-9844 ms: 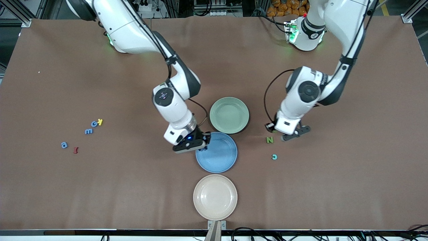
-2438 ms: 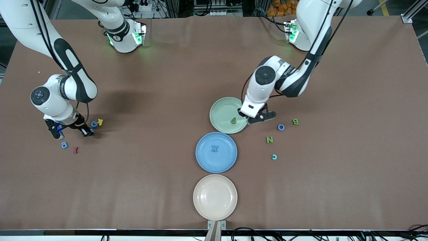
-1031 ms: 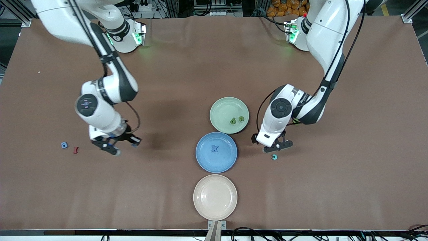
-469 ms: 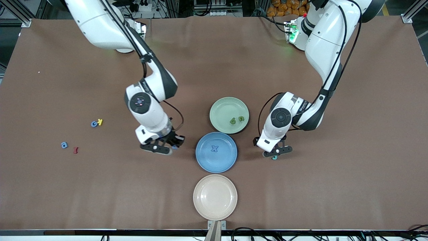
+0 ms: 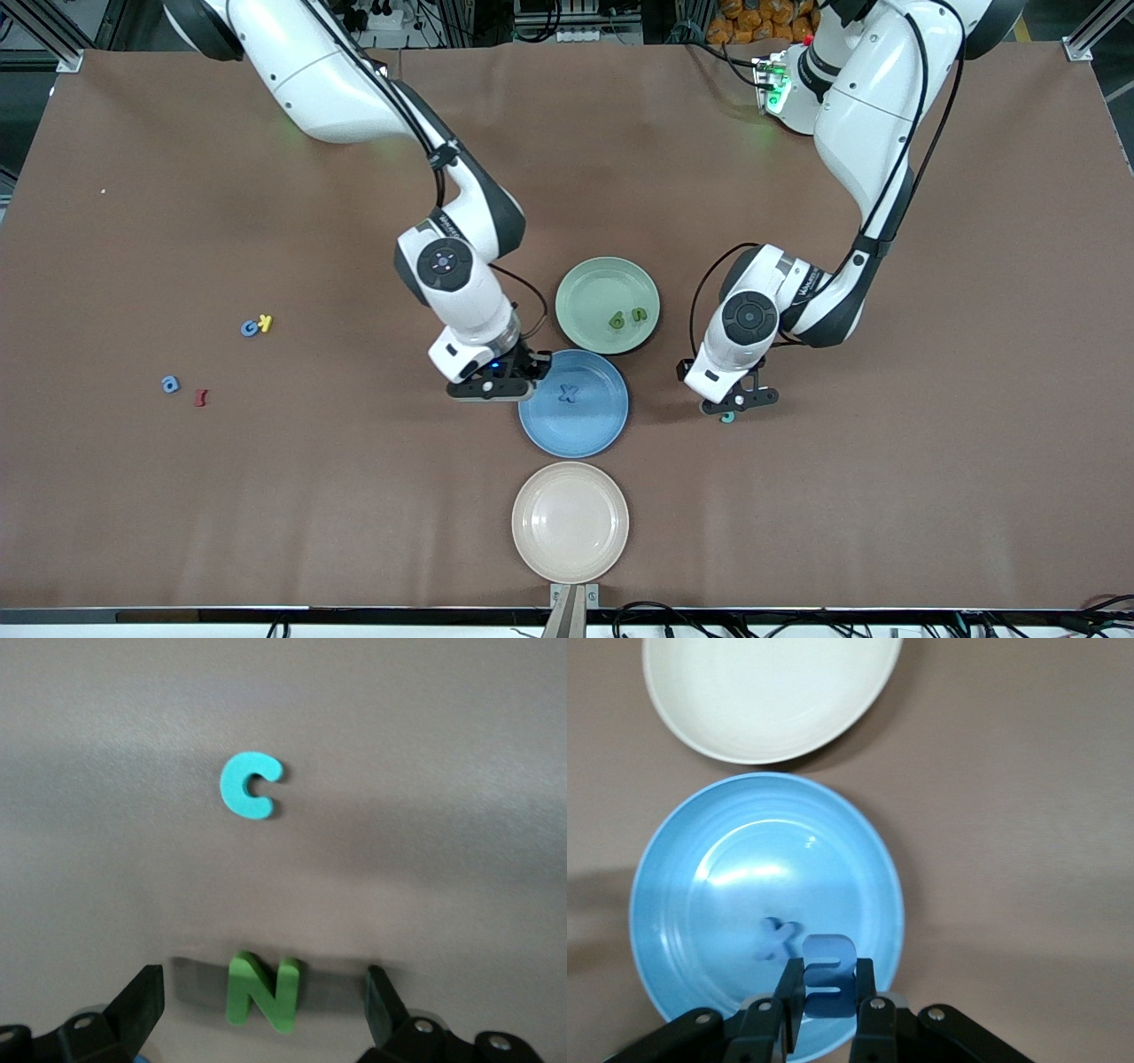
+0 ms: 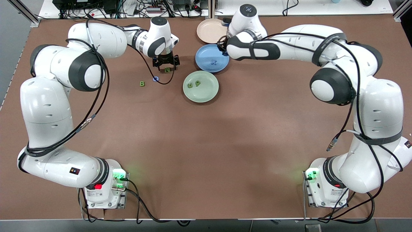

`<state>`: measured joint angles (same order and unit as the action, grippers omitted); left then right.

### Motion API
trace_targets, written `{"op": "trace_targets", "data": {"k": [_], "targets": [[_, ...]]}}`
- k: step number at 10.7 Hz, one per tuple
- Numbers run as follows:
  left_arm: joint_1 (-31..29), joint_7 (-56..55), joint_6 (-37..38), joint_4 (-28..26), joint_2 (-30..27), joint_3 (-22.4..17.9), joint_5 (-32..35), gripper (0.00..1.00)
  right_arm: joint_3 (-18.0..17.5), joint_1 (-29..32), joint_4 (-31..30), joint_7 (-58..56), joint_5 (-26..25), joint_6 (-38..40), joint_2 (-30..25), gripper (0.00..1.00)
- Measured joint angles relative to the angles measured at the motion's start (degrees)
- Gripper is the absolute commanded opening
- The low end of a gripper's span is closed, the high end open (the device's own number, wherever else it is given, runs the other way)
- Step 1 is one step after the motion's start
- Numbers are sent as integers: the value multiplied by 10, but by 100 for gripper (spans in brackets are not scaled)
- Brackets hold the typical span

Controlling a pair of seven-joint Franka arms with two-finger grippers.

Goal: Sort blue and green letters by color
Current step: 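Drop the E on the blue plate while the left gripper grasps the green N, then drop the N on the green plate while the right gripper reaches the blue c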

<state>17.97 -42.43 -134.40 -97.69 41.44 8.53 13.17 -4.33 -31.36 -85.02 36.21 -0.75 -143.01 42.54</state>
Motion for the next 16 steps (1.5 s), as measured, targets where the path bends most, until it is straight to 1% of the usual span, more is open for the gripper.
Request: {"op": "trace_targets", "data": {"k": [1,3,4,7,8,9,11,12,15,16], "targets": [[0,0,1,-1,-2,2,-6,100,0,-9,6,-5,0,-25,11,99],[0,0,1,-4,-7,5,-10,100,0,-22,12,-5,0,-75,33,100],[-1,0,1,-7,-8,6,-10,100,1,-24,16,-7,8,-77,39,100],[-18,14,-3,-17,-8,20,-10,100,7,-17,27,-31,16,-12,41,100],[-21,22,-4,-18,-8,20,-10,44,9,-7,33,-41,17,10,39,100],[-22,24,-4,-19,-8,21,-10,0,10,9,37,-57,17,34,33,100],[-23,25,-6,-19,-10,24,-11,0,12,50,34,-73,17,77,10,100],[-23,25,-6,-19,-12,25,-11,0,14,72,22,-76,17,88,-6,100],[-24,25,-4,-21,-19,26,-12,0,25,134,-41,-105,16,96,-57,100],[-25,25,-4,-22,-20,26,-12,0,31,156,-62,-114,16,110,-75,100]]}}
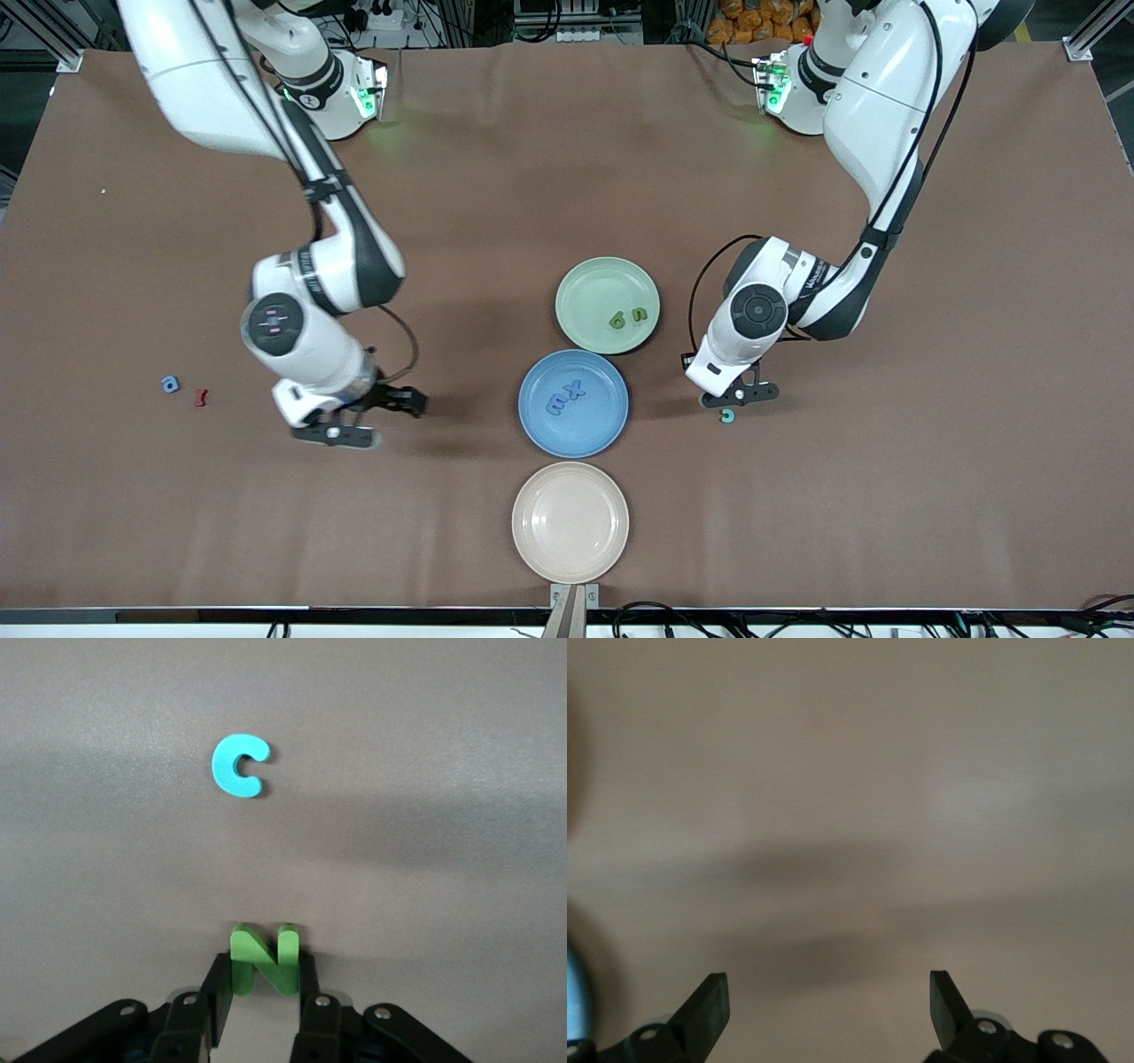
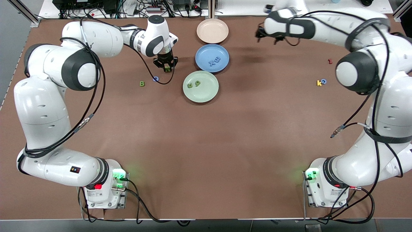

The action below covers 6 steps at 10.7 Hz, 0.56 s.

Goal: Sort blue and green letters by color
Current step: 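Drop the N on the green plate while the right gripper reaches the blue c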

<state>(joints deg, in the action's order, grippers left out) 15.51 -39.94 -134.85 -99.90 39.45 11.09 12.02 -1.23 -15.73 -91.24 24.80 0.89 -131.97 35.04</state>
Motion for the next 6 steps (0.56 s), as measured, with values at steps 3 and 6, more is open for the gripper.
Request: {"op": "trace_targets", "data": {"k": [3,6], "targets": [[-1,-1,-2,0,-8,1,-1,0,22,67,-69,-8,-13,11,-53,100],[-1,-42,-2,1,-34,36,-10,0,42,122,-126,-9,-16,11,-95,100]]}}
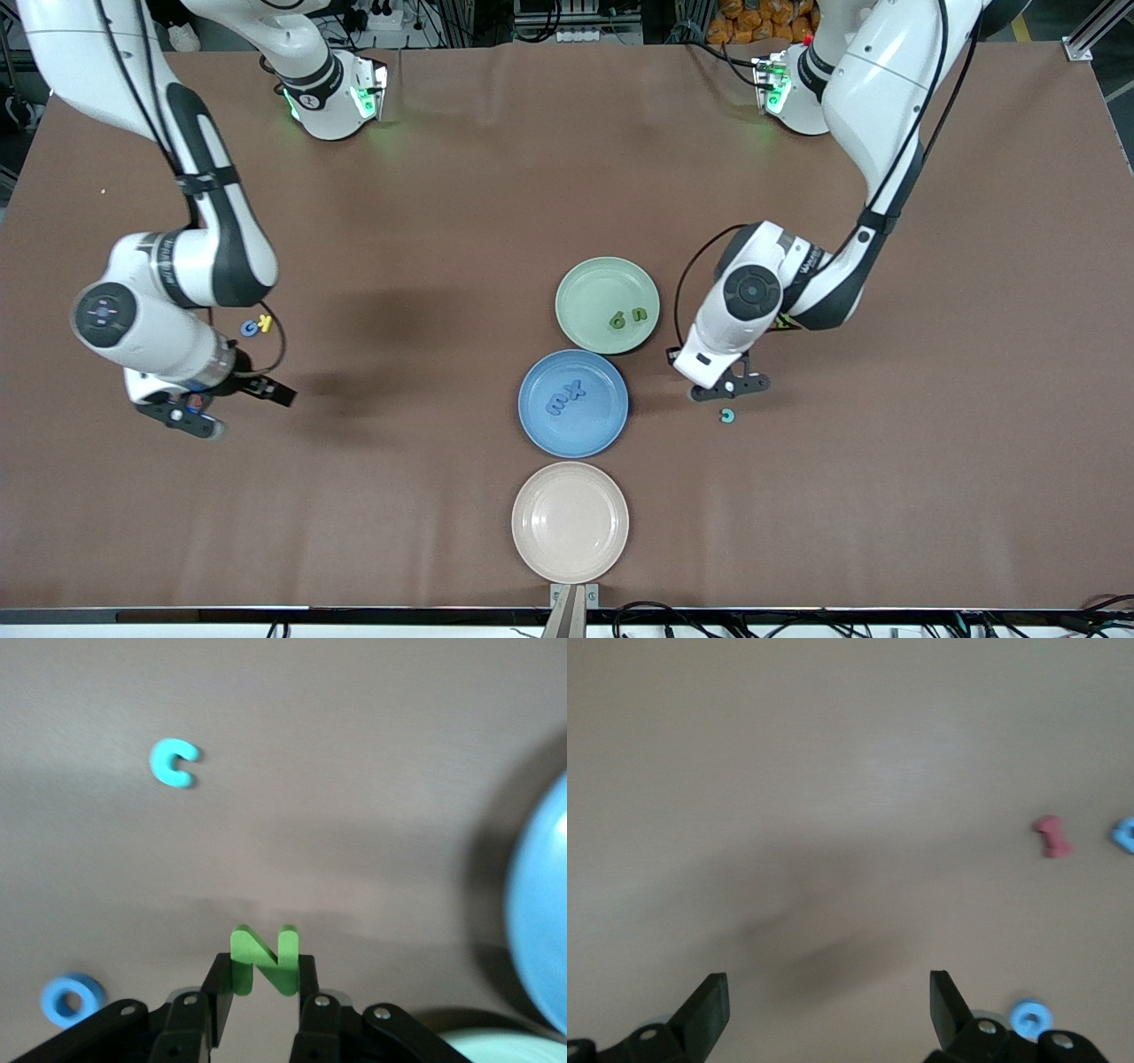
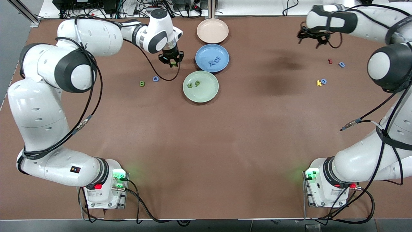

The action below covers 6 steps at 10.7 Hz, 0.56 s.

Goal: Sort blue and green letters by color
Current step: 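Drop the N on the green plate while the right gripper reaches the blue c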

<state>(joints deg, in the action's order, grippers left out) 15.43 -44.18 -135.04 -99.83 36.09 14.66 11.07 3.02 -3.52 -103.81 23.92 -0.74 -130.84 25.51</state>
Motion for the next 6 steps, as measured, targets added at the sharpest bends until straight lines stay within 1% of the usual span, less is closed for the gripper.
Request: {"op": "trace_targets", "data": {"k": [3,4,6], "targets": [[2,-65,0,0,-9,41,0,0,44,23,-57,13,-1,-1,-32,100],[3,-88,0,1,-10,58,0,0,51,27,-72,43,-1,-4,-40,100],[7,-122,1,1,-13,88,0,0,51,27,-106,126,-1,-36,-48,100]]}}
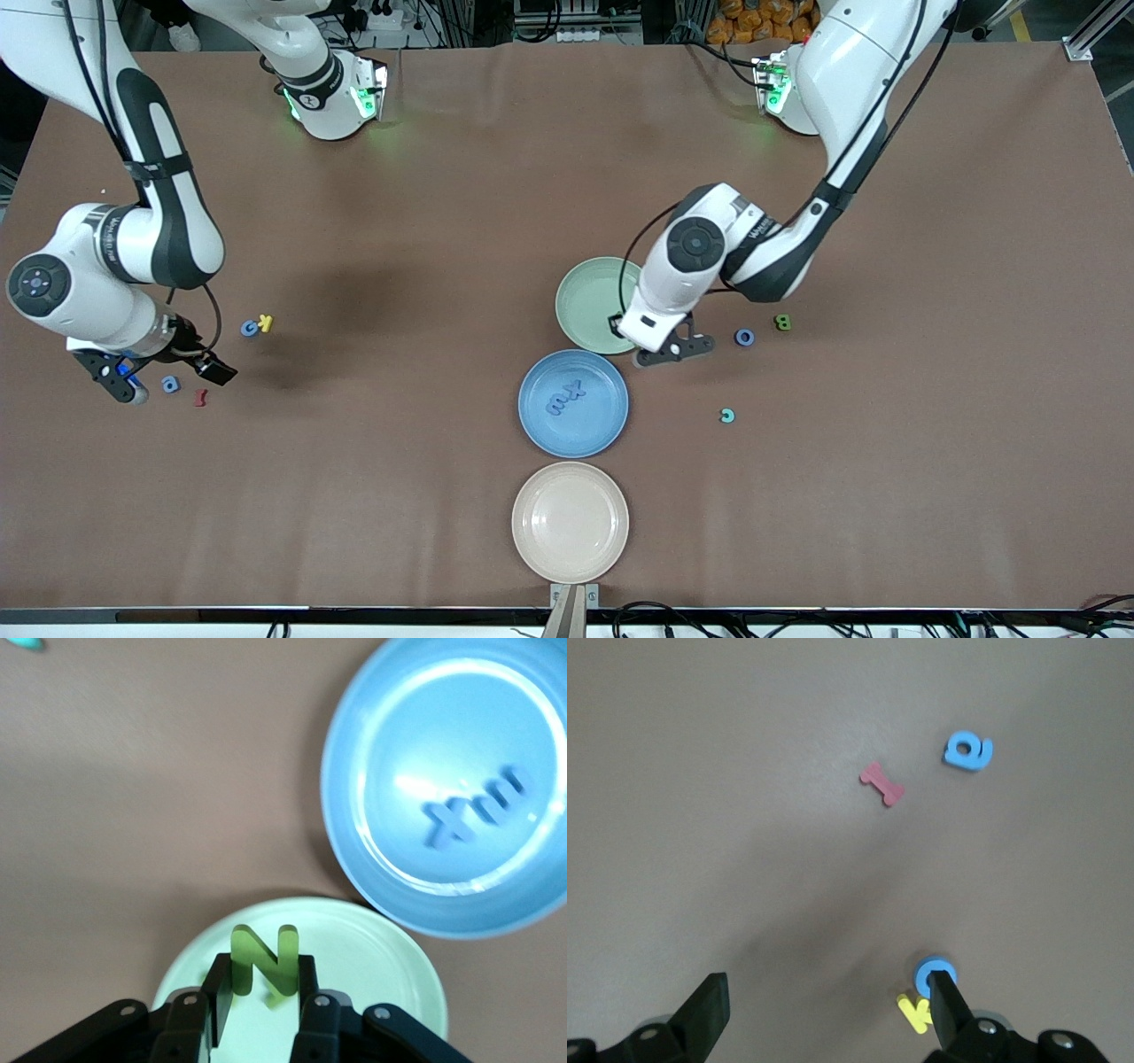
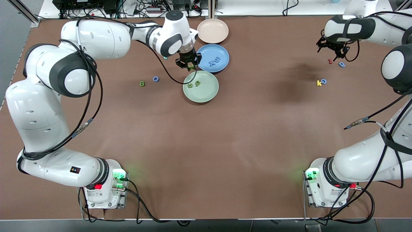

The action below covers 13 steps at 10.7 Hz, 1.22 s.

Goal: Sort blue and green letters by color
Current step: 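Drop the N on the green plate while the right gripper reaches the blue c, then grasp the blue c with the right gripper while the left gripper grasps the B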

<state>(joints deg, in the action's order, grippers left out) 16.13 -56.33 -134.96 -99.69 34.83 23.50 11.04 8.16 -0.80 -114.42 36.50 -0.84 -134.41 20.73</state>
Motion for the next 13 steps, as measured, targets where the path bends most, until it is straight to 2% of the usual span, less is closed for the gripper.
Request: {"op": "trace_targets", "data": {"k": [1,3,7,11,13], "targets": [[7,-11,1,0,0,7,0,0,-1,-1,-26,31,0,-36,-1,100],[26,-30,4,-1,0,9,0,99,1,3,-82,58,0,-110,-2,100],[42,-32,30,-1,-1,8,0,100,3,28,-142,60,0,-169,-10,100],[-31,43,66,-8,-22,2,2,100,3,46,-188,60,0,-225,-11,100],[-57,53,47,-52,-37,4,38,100,2,46,-202,60,0,-241,-11,100]]}}
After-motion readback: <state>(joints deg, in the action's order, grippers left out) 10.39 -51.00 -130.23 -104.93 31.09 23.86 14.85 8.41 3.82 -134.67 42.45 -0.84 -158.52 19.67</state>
